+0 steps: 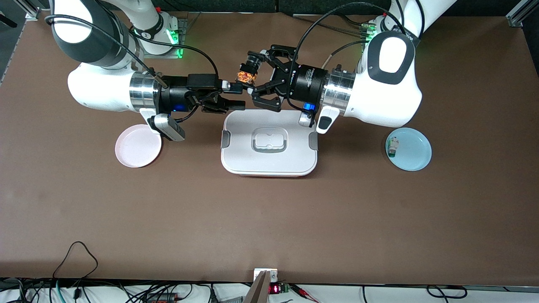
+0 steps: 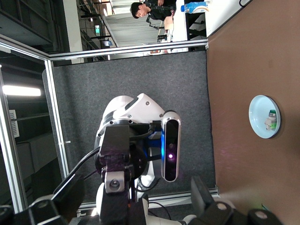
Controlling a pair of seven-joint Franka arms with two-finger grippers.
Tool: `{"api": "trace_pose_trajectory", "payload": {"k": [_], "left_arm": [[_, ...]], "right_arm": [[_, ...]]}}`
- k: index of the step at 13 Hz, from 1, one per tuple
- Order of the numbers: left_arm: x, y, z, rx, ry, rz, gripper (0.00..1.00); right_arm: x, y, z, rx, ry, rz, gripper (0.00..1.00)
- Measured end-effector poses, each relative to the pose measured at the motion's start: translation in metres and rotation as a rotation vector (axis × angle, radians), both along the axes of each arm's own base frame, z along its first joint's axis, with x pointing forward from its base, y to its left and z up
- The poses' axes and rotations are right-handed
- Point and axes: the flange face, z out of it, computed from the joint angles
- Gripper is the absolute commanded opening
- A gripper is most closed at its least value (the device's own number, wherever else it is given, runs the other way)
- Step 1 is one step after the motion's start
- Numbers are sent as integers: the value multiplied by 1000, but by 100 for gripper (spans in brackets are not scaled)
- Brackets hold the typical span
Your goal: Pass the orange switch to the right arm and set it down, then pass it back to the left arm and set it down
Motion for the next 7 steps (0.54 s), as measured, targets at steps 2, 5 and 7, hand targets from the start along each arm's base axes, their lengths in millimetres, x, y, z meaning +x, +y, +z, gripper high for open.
{"api": "trace_pose_trajectory", "payload": {"k": [2, 5, 7], "left_arm": [[1, 1, 0, 0, 0, 3, 2], [1, 1, 0, 0, 0, 4, 2], [1, 2, 0, 0, 0, 4, 2]], "right_arm": [[0, 2, 2, 27, 12, -7, 99], [-6, 12, 3, 37, 17, 8, 99], [-9, 14, 3, 38, 19, 12, 99]]}}
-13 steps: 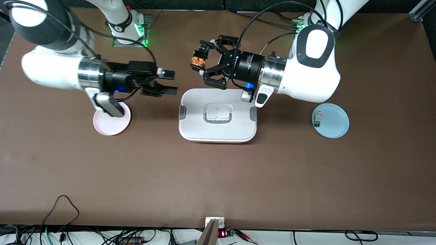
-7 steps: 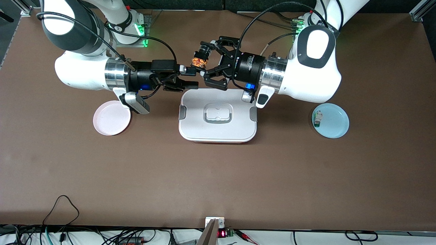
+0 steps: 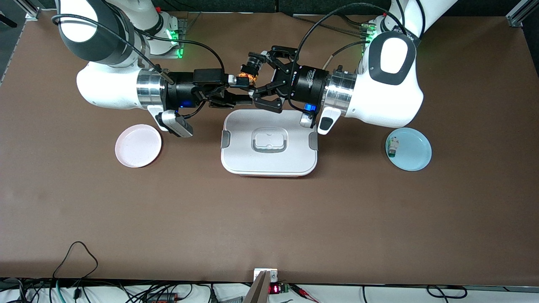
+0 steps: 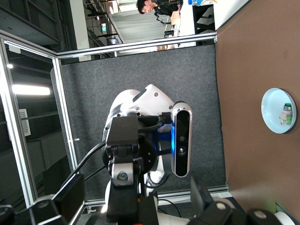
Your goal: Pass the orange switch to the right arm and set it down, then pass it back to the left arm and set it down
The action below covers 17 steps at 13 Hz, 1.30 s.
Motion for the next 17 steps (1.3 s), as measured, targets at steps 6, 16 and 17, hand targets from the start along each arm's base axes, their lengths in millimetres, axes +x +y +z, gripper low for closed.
{"api": "trace_pose_trajectory", "payload": {"k": [6, 16, 17], "left_arm": [[0, 0, 0, 0, 0, 0, 2], [1, 0, 0, 0, 0, 1, 2], [1, 0, 0, 0, 0, 1, 2]], "right_arm": [[-19, -6, -1, -5, 16, 7, 94], [-22, -7, 6, -1, -40, 7, 42], [-22, -7, 6, -1, -60, 7, 38]]}}
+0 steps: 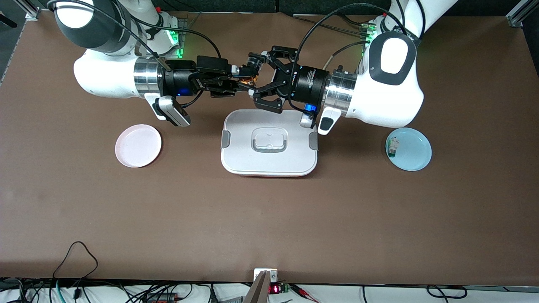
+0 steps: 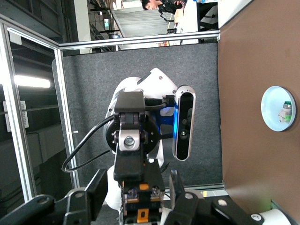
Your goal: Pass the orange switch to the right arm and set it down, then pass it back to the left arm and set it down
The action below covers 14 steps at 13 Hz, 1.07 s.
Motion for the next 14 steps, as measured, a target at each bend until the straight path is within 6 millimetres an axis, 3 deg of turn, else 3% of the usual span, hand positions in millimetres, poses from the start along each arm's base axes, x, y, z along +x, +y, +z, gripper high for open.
{"api": "trace_pose_trajectory", "payload": {"k": [8, 9, 10, 11, 14], "left_arm": [[0, 0, 2, -6, -5, 2, 2], [0, 0, 2, -6, -5, 2, 11], [0, 0, 2, -6, -5, 2, 42], [0, 0, 2, -6, -5, 2, 99], [1, 0, 1, -5, 2, 2, 100]], "right_arm": [[0, 0, -2, 6, -27, -4, 32], [0, 0, -2, 6, -26, -4, 32], [0, 0, -2, 6, -26, -4, 32], [0, 0, -2, 6, -26, -4, 32], [0, -1, -2, 6, -42, -5, 32]]}}
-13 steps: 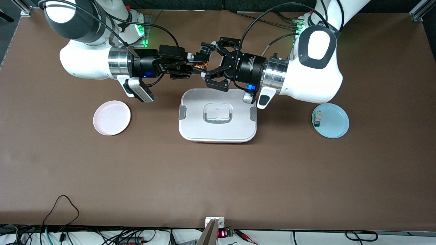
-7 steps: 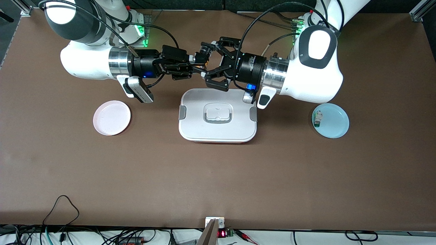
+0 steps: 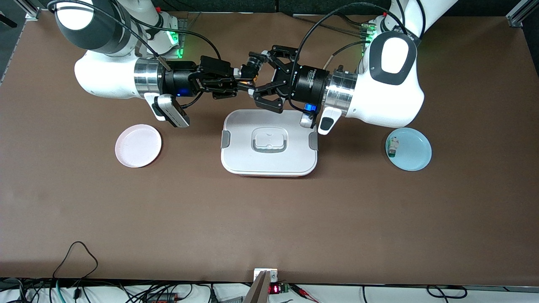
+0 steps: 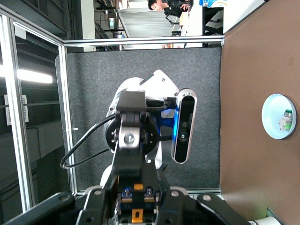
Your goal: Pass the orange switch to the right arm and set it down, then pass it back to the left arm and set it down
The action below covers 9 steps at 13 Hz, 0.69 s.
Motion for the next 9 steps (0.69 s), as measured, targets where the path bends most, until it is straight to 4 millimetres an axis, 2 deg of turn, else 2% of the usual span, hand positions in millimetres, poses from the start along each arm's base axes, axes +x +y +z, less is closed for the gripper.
{"api": "trace_pose_trajectory", "payload": {"k": [6, 9], "left_arm": [[1, 0, -2, 0, 6, 1, 100], [2, 1, -2, -1, 6, 2, 100]], "right_arm": [[0, -1, 1, 0, -10, -2, 29], [5, -11, 6, 4, -25, -19, 28]]}}
